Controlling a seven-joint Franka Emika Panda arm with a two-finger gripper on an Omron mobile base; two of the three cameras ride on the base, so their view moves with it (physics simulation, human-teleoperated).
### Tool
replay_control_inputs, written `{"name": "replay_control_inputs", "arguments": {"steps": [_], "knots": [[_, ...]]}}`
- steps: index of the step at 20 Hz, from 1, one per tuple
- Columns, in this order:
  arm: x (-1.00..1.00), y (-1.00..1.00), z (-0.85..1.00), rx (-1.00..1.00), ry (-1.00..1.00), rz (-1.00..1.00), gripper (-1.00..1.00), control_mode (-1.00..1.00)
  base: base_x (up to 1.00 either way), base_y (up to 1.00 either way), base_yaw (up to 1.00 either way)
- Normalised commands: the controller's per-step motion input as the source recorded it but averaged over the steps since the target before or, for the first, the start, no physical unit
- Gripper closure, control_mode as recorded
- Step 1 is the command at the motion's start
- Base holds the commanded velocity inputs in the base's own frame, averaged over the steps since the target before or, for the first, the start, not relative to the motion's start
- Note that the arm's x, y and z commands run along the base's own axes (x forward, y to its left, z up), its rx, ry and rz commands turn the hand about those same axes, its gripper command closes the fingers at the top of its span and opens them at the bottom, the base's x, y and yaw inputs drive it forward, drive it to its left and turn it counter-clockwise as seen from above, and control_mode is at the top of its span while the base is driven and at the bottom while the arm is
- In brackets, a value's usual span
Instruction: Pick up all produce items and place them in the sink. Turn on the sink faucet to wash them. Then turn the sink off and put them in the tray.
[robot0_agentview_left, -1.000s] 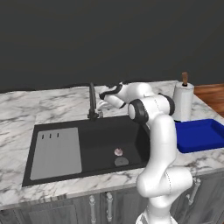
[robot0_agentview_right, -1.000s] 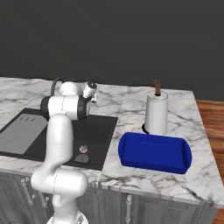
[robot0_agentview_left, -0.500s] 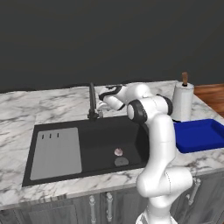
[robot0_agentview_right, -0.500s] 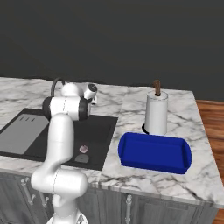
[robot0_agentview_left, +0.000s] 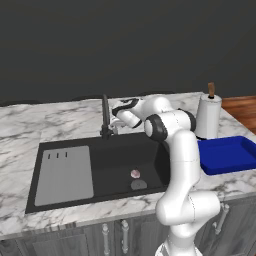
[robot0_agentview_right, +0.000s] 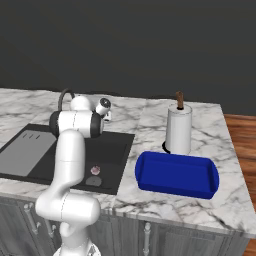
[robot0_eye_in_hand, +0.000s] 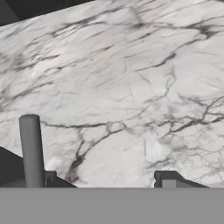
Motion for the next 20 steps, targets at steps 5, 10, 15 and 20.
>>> {"name": "replay_control_inputs", "arguments": {"steps": [5, 10, 15, 20], "knots": [[0.37, -0.06, -0.09, 0.00, 0.00, -0.08, 1.00, -1.00, 0.00, 0.00, 0.00], [0.35, -0.29, -0.07, 0.00, 0.01, -0.09, 1.00, -1.00, 0.00, 0.00, 0.00], [0.43, -0.45, -0.07, 0.00, 0.05, -0.12, 1.00, -1.00, 0.00, 0.00, 0.00], [0.36, -0.64, -0.06, 0.01, 0.07, -0.12, 1.00, -1.00, 0.00, 0.00, 0.00]]}}
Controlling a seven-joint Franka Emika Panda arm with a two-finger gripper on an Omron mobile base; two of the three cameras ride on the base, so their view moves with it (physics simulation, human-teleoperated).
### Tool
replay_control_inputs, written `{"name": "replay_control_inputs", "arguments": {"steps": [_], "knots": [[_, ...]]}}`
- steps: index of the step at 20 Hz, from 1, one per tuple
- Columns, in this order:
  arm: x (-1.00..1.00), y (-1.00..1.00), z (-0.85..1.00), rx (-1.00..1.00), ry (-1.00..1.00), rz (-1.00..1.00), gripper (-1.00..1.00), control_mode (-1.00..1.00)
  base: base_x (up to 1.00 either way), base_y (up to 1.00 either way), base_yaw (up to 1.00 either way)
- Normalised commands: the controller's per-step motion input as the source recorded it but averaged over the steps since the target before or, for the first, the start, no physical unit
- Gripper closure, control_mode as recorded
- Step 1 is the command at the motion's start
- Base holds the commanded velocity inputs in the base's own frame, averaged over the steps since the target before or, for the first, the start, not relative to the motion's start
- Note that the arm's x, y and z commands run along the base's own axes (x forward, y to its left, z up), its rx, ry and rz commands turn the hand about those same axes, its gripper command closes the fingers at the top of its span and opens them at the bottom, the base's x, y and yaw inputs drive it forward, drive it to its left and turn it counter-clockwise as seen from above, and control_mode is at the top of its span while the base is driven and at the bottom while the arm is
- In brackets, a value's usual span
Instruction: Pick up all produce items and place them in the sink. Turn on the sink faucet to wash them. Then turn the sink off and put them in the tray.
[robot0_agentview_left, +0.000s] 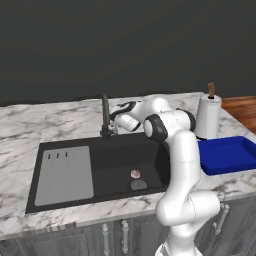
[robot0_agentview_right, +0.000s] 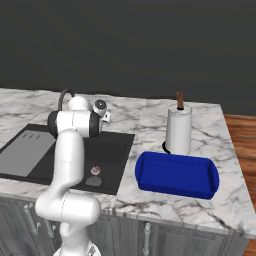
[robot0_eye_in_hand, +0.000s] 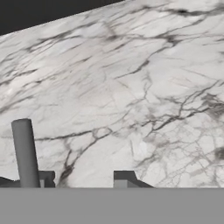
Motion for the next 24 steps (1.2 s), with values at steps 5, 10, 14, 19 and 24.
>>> {"name": "replay_control_inputs", "arguments": {"steps": [5, 10, 14, 19, 24], "knots": [[0.34, -0.74, -0.08, 0.02, 0.09, -0.11, 1.00, -1.00, 0.00, 0.00, 0.00], [0.25, -0.84, -0.10, 0.03, 0.09, -0.10, 1.00, -1.00, 0.00, 0.00, 0.00], [0.20, -0.89, -0.12, 0.04, 0.07, -0.09, 1.00, -1.00, 0.00, 0.00, 0.00], [0.15, -0.95, -0.11, 0.06, 0.05, -0.09, 1.00, -1.00, 0.00, 0.00, 0.00], [0.06, -0.98, -0.14, 0.06, 0.05, -0.08, 1.00, -1.00, 0.00, 0.00, 0.00]]}}
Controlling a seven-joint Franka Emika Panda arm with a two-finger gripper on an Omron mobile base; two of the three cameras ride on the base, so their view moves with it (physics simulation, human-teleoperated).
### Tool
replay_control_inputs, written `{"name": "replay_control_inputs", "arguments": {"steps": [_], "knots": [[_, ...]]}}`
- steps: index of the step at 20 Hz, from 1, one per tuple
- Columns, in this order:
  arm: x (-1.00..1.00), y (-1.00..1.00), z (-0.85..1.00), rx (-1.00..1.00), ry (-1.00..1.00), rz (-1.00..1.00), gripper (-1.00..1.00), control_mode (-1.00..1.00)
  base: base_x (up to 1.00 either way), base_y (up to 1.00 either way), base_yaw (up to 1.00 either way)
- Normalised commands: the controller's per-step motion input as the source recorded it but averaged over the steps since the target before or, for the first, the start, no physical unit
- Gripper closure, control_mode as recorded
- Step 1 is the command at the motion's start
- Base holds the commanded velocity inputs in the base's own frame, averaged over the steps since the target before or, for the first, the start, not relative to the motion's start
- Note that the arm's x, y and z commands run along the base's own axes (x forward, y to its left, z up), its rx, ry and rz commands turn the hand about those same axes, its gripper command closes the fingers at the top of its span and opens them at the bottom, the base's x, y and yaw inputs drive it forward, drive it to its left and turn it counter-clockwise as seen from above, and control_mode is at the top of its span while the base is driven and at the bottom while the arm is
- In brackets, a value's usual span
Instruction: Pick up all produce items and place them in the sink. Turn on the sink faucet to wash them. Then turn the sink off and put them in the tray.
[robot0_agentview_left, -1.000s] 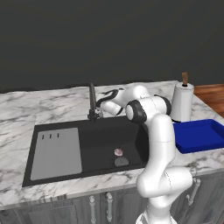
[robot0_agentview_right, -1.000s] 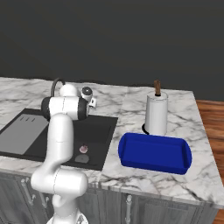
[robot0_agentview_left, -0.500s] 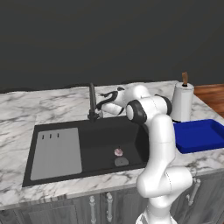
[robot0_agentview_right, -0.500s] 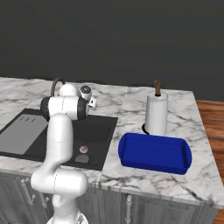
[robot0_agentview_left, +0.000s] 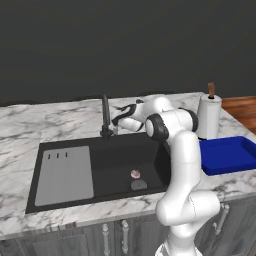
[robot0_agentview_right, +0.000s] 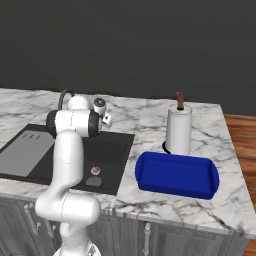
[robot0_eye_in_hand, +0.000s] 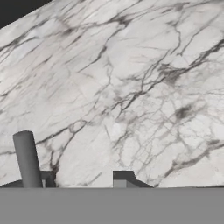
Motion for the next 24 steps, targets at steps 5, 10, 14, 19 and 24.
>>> {"name": "replay_control_inputs", "arguments": {"steps": [5, 10, 14, 19, 24], "knots": [[0.00, -0.86, -0.20, 0.05, 0.02, -0.07, 1.00, -1.00, 0.00, 0.00, 0.00], [0.00, -0.48, -0.14, 0.06, 0.00, -0.02, 1.00, -1.00, 0.00, 0.00, 0.00], [0.00, -0.05, -0.01, 0.05, 0.00, 0.00, -1.00, -1.00, 0.00, 0.00, 0.00], [-0.01, -0.12, 0.38, 0.03, 0.00, 0.00, -1.00, -1.00, 0.00, 0.00, 0.00], [-0.24, -0.46, 0.56, 0.00, -0.01, 0.00, -1.00, -1.00, 0.00, 0.00, 0.00]]}}
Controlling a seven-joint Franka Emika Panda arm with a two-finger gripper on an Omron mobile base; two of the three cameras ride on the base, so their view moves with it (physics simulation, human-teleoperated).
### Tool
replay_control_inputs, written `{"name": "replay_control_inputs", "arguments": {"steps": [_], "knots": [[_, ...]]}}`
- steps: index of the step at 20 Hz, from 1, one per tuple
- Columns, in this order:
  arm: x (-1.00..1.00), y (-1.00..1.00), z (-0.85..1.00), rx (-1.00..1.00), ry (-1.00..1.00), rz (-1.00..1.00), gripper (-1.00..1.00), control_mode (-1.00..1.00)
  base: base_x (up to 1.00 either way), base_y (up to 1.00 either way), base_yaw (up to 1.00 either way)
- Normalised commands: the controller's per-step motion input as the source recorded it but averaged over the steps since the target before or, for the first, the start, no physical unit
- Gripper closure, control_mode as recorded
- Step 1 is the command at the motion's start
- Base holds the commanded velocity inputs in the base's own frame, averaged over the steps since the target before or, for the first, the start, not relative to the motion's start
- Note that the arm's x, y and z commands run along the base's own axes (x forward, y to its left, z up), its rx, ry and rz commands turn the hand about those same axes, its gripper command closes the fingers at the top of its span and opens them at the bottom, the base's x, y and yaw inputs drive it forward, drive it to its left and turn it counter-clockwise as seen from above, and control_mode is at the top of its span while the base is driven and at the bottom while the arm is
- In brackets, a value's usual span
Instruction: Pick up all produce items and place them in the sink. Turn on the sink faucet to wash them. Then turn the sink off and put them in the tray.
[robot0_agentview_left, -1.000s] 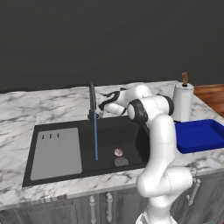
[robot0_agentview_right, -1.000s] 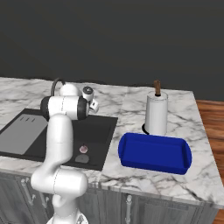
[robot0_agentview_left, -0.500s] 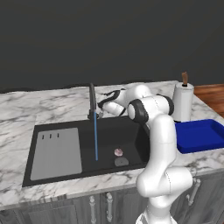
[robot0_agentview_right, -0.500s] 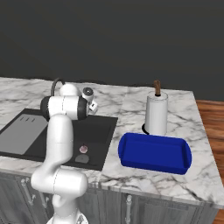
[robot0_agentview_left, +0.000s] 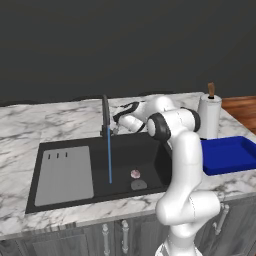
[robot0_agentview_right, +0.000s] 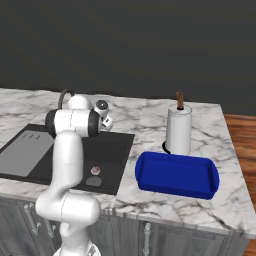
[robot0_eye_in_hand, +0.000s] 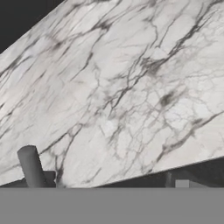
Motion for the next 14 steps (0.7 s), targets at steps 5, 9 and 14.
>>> {"name": "replay_control_inputs", "arguments": {"steps": [5, 9, 14], "knots": [[-0.28, -0.12, 0.68, 0.07, -0.03, 0.00, -1.00, -1.00, 0.00, 0.00, 0.00], [0.00, 0.00, 0.93, 0.12, -0.09, 0.00, -1.00, -1.00, 0.00, 0.00, 0.00], [0.09, -0.02, 0.86, 0.08, -0.04, 0.00, -1.00, -1.00, 0.00, 0.00, 0.00]]}}
